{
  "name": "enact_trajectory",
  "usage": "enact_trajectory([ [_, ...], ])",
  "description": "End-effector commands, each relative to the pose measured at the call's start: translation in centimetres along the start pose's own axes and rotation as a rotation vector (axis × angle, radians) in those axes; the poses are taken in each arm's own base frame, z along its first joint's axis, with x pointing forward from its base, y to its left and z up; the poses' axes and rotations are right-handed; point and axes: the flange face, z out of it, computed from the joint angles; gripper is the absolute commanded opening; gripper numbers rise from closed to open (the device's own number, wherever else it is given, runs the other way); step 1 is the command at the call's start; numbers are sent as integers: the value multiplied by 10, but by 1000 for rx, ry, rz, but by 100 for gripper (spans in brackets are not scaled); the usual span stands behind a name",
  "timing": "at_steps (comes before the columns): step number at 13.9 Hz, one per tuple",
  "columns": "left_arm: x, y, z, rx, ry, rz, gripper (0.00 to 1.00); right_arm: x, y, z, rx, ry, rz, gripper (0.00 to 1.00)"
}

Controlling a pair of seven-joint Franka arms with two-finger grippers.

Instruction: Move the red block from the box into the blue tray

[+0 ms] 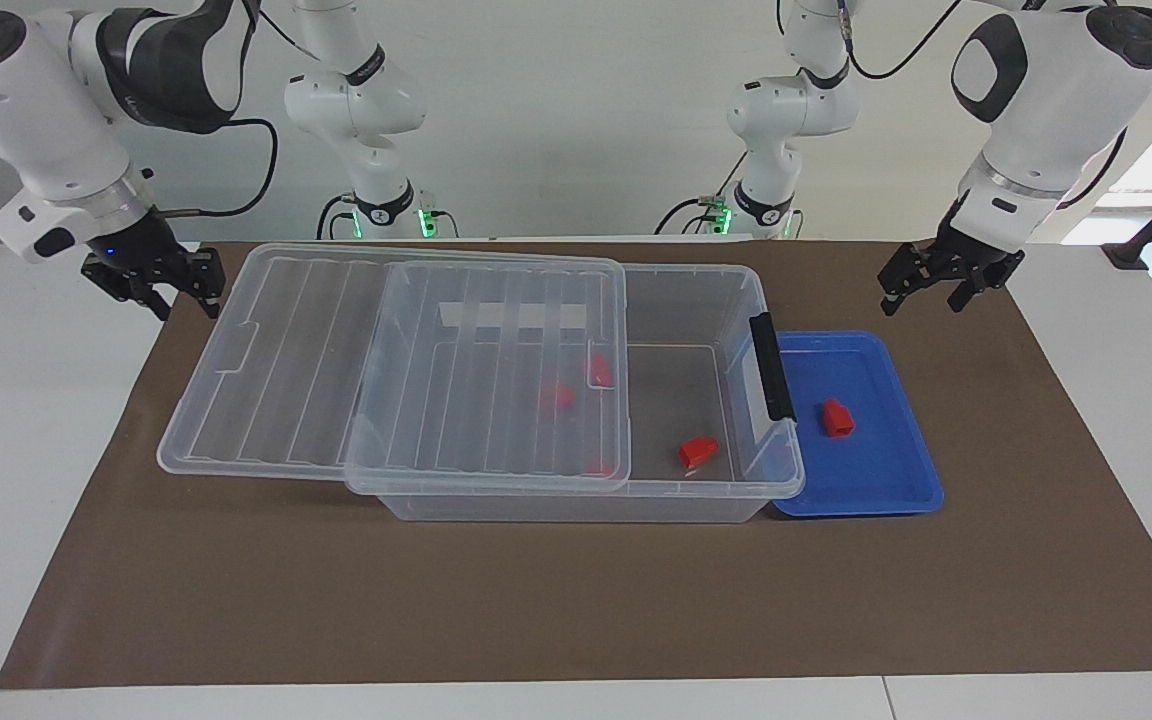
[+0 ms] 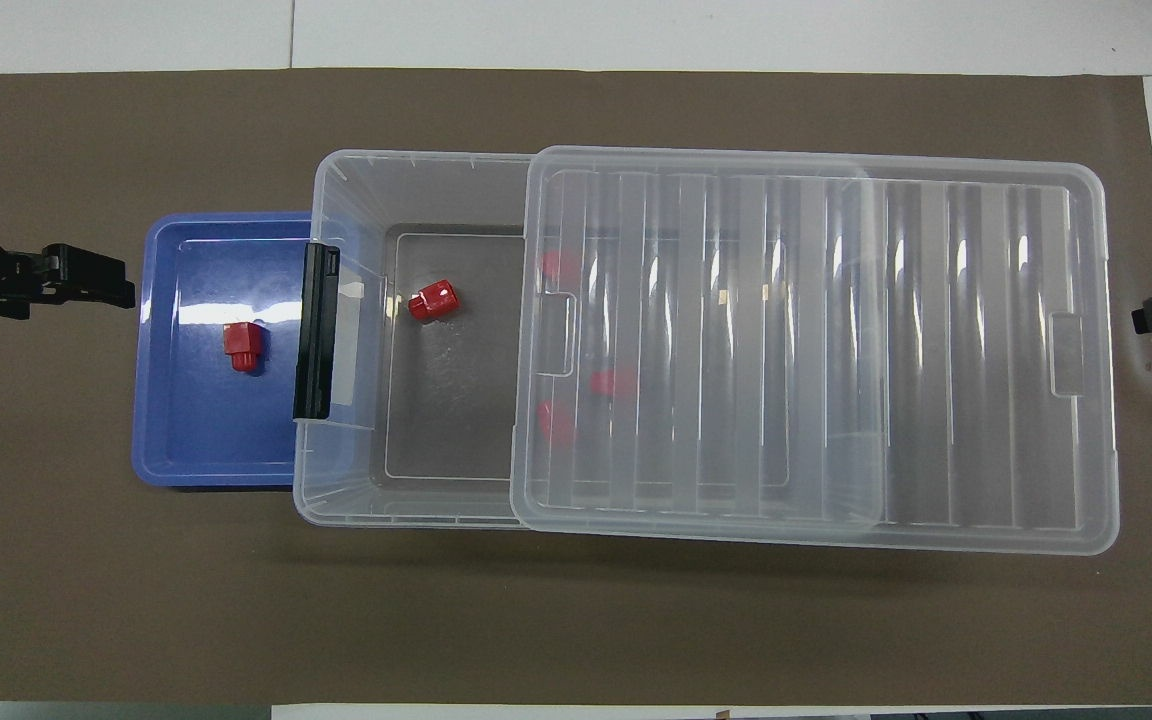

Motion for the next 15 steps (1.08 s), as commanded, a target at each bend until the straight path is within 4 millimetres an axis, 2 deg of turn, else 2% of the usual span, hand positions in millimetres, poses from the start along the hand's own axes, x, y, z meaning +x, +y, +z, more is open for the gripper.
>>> enact_trajectory([
  [1, -7, -14, -5, 19, -3, -27, 100, -14, 1, 2, -6, -12, 33, 0],
  [3, -7, -18, -5, 24, -6, -30, 100, -24, 10, 8, -18, -34, 71, 0],
  [5, -7, -18, -5, 27, -4, -24, 100, -30, 9, 17, -18, -36, 76, 0],
  [9, -7, -18, -5, 47, -3, -15, 100, -32, 18, 34, -22, -29, 82, 0],
  [14, -6, -18, -5, 47, 3, -21, 100, -27, 7, 70, -23, -21, 103, 0],
  [15, -6, -18, -5, 46, 5, -21, 100, -26, 4, 71, -23, -22, 111, 0],
])
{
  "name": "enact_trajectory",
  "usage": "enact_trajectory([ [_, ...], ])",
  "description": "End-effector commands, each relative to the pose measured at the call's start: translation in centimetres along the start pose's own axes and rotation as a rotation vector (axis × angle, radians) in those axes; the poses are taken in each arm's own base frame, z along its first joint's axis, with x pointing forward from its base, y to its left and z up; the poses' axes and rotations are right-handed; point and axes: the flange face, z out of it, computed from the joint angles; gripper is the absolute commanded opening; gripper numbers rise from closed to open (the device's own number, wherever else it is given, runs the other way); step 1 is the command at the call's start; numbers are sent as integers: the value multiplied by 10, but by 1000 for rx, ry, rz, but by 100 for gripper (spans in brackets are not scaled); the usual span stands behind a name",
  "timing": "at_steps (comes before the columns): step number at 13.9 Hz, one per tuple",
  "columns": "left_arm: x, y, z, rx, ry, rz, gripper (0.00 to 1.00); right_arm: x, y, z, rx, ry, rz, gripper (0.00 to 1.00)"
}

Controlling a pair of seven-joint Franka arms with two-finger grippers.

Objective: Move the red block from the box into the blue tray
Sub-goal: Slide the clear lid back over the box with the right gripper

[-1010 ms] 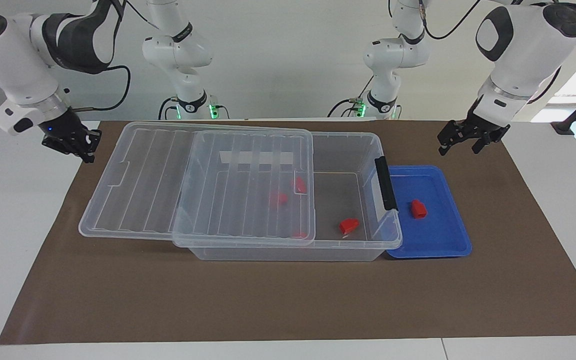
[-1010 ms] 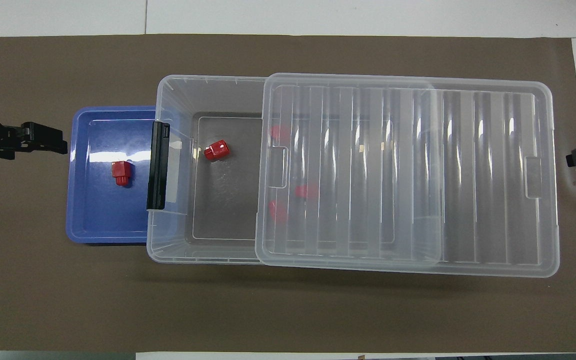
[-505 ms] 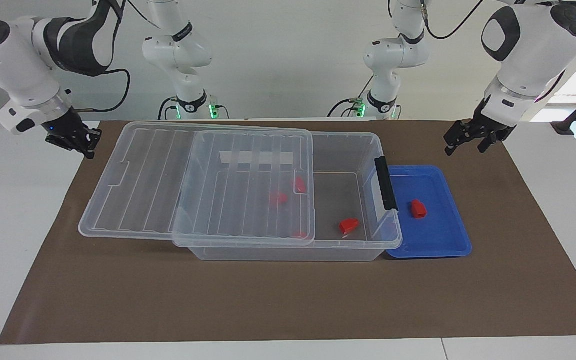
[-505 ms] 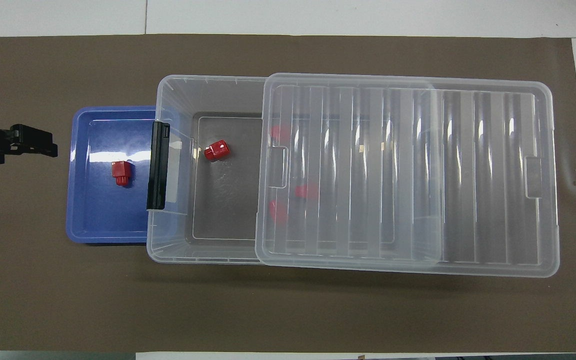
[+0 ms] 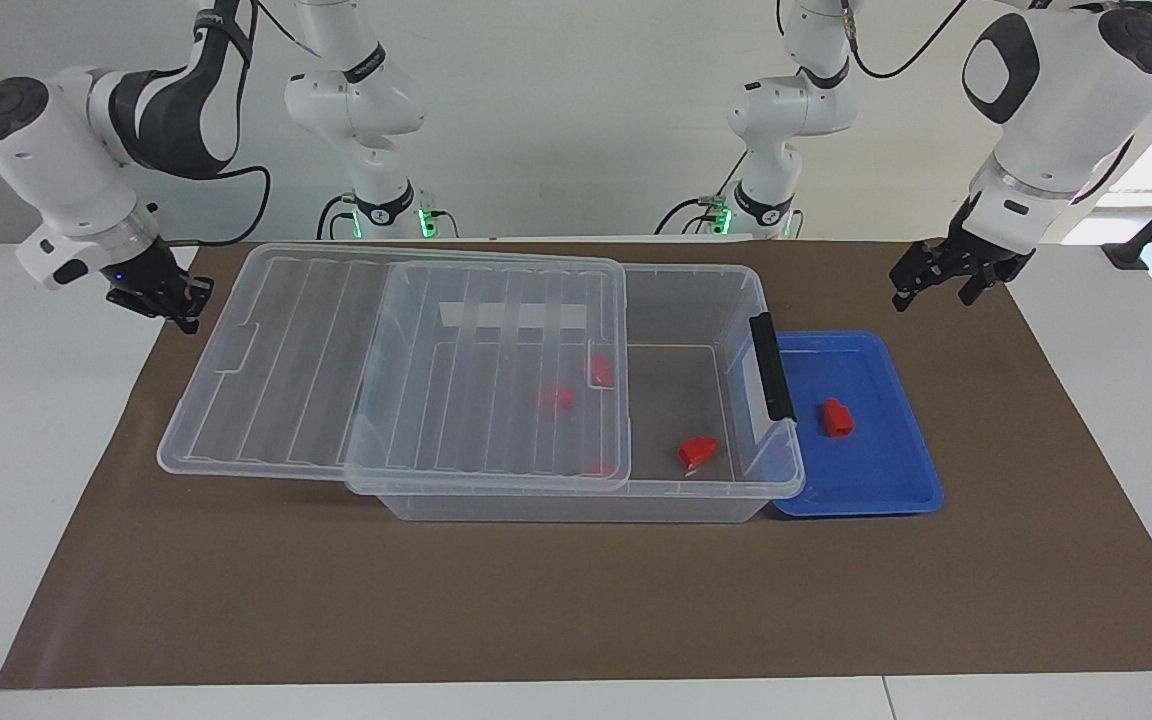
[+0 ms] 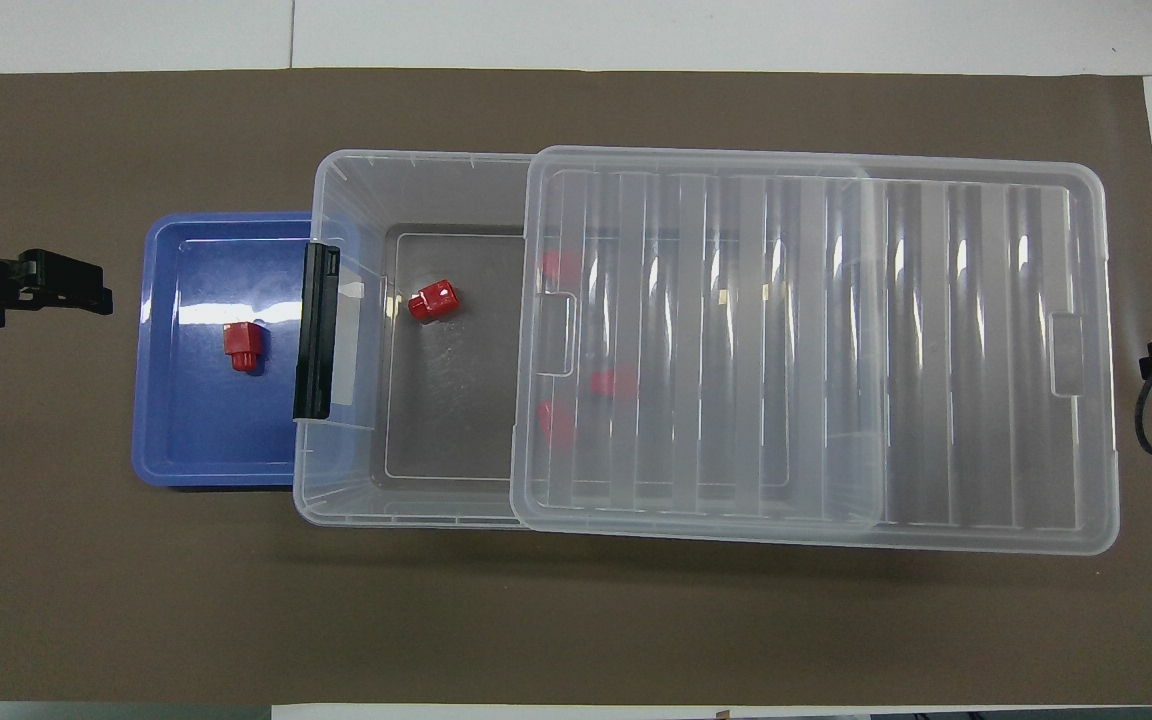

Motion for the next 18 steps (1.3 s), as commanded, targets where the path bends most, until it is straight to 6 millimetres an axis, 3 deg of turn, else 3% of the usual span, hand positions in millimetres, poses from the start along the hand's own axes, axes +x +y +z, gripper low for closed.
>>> enact_trajectory([
  [1, -7, -3, -5, 20, 5, -2, 100, -2, -11, 8, -13, 5, 31, 0],
  [11, -7, -3, -5, 20, 5, -2, 100, 7, -50, 6, -6, 12, 32, 0],
  [16, -7, -3, -5, 20, 5, -2, 100, 11, -82, 10, -8, 7, 42, 0],
  [18, -7, -3, -5, 20, 5, -2, 100, 13, -105, 11, 7, 8, 44, 0],
])
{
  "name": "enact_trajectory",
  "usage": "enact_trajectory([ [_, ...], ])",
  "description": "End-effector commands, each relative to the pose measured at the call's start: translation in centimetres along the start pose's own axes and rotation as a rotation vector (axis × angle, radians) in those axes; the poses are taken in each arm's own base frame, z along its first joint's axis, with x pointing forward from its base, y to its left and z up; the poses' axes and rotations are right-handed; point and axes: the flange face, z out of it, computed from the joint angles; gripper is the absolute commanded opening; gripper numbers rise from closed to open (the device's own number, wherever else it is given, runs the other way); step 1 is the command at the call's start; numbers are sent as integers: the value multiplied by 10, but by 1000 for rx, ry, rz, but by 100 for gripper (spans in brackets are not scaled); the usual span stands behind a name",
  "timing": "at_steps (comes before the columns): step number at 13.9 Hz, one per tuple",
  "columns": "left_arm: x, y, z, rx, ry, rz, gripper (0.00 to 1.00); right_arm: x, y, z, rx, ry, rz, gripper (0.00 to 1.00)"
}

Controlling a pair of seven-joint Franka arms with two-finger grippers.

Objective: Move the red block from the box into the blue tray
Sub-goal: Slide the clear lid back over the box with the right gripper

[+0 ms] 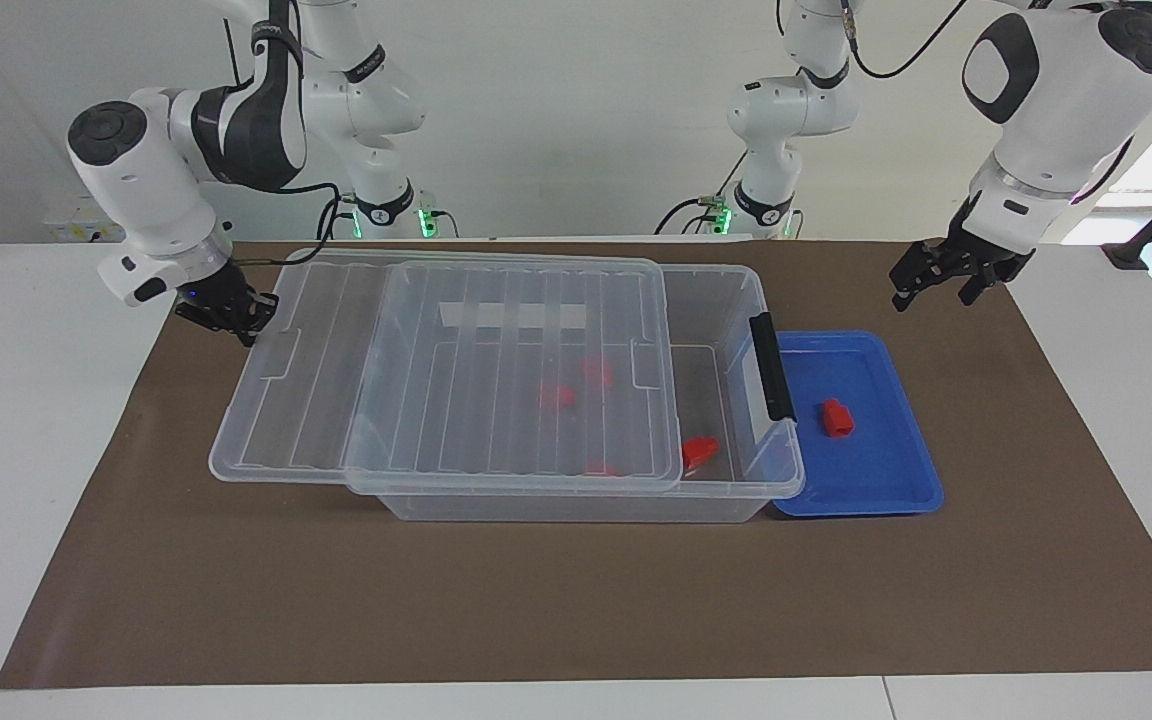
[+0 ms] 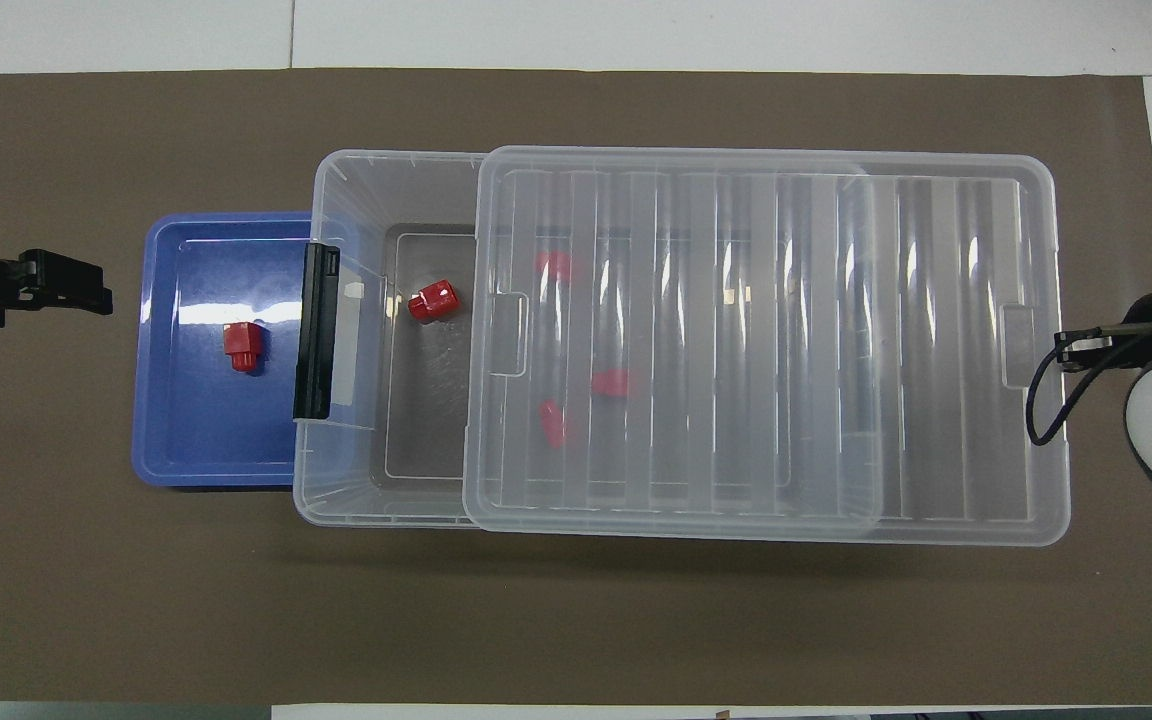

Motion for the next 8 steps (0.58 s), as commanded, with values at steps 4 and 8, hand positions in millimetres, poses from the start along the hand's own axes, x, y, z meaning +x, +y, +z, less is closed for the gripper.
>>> enact_trajectory([
  [4, -7, -3, -5, 20, 5, -2, 100, -2, -34, 5, 20, 10, 23, 0],
  [8, -7, -3, -5, 20, 5, -2, 100, 4, -54, 14, 23, 24, 35, 0],
])
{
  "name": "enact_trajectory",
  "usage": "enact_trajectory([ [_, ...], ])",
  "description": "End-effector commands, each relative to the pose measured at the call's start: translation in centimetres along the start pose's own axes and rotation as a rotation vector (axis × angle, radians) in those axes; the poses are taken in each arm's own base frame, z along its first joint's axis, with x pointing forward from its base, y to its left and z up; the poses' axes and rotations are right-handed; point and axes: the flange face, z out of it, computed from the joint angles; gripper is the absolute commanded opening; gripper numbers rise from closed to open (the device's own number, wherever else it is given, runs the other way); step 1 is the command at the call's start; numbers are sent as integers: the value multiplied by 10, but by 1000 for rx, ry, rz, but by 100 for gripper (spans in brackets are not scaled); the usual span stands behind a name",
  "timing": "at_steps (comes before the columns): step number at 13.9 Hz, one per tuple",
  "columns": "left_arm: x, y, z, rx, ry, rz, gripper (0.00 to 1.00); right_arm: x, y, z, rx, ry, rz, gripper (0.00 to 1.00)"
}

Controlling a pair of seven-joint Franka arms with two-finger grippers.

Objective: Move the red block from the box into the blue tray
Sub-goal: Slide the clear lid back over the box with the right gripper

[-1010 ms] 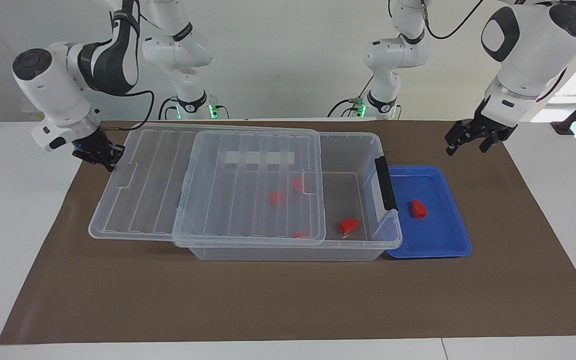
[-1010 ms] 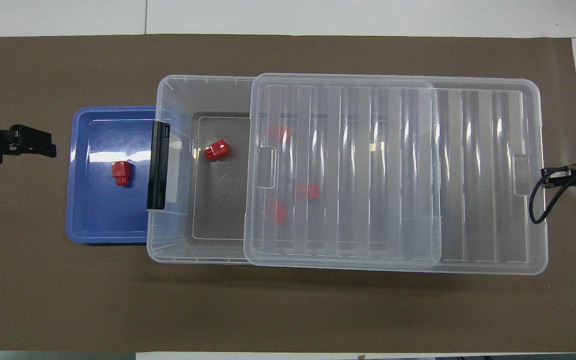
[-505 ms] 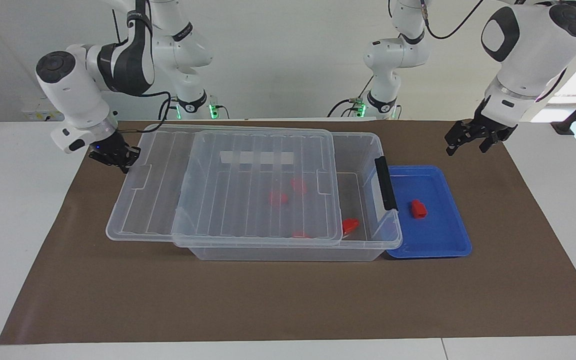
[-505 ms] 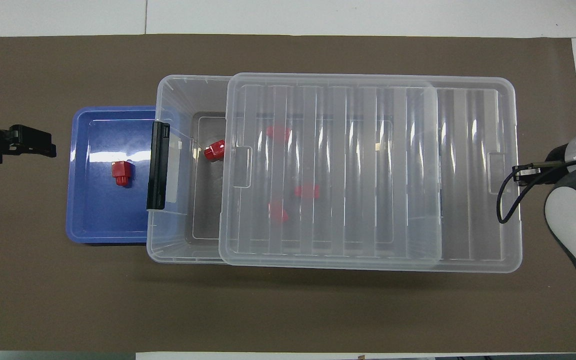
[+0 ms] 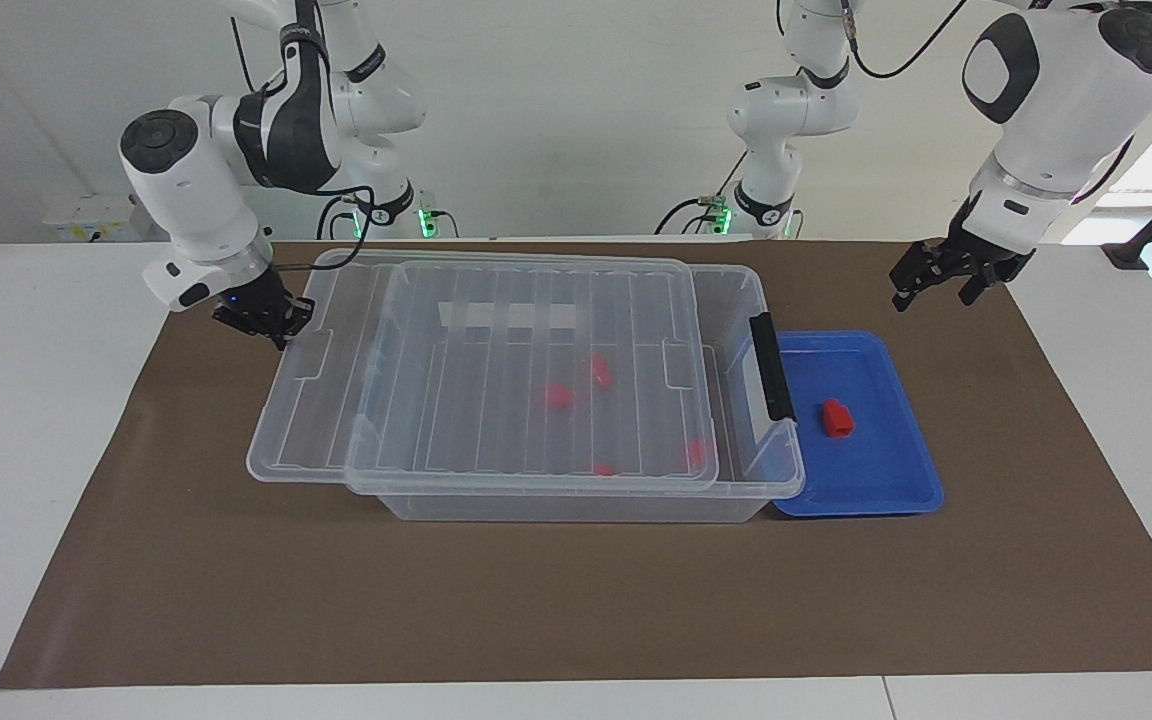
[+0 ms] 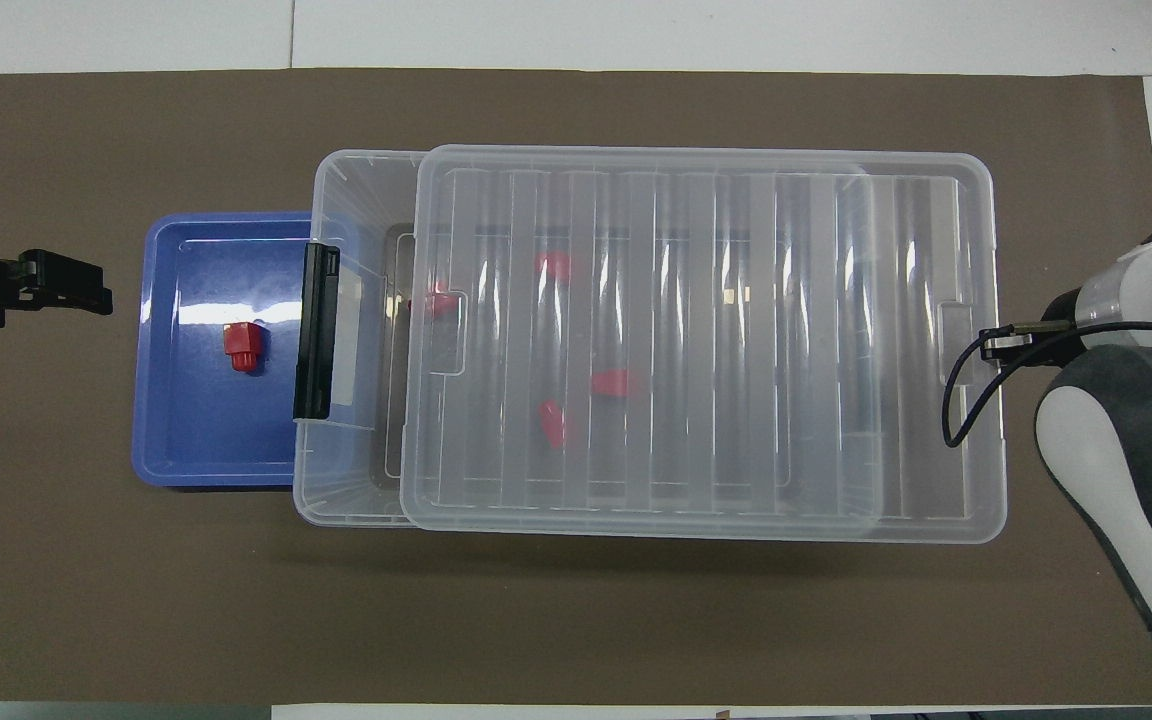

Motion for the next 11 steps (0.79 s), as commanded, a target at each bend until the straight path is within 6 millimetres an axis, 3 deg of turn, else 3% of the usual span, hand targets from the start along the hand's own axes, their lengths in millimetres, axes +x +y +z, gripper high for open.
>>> enact_trajectory([
  [1, -7, -3, -5, 20, 5, -2, 100, -1, -20, 11, 20, 10, 35, 0],
  [7, -7, -3, -5, 20, 5, -2, 100, -4, -52, 14, 27, 21, 57, 0],
  [11, -7, -3, -5, 20, 5, -2, 100, -4, -58, 14, 27, 24, 53, 0],
])
